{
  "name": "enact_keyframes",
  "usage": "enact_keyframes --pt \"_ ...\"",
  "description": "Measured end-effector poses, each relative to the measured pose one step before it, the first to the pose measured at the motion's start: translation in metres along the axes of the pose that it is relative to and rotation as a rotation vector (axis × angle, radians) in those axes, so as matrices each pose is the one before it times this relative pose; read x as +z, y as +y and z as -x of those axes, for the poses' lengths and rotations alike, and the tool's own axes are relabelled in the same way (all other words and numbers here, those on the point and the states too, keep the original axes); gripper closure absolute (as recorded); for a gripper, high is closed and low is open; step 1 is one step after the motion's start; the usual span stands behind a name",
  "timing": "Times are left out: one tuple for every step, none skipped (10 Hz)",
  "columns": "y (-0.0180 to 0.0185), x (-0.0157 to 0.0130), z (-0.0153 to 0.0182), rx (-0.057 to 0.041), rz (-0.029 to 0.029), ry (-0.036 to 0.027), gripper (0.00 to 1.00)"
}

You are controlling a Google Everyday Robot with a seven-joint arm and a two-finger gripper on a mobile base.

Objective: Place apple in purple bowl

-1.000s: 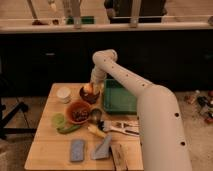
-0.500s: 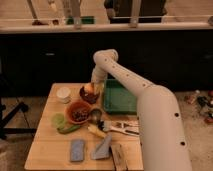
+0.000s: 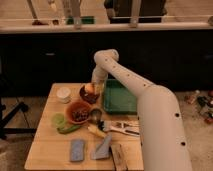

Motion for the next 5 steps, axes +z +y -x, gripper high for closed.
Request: enact_keyframes --pt "0.00004 -0.00070 -0.00046 0.00466 -0.00052 -0.00262 0.89" --pt "-0.00010 -0.00056 -0.00044 0.00552 -0.00094 -0.00185 0.78" --pt "-0.00011 0.00021 -0.00033 0.00483 -0.00068 -0.00149 0.68" --pt "-0.00039 -0.00045 -0.00021 0.00265 -0.00146 -0.00069 0.61" --pt "-0.00039 -0.00022 -0.00021 0.00297 -0.00125 -0.00114 0.47"
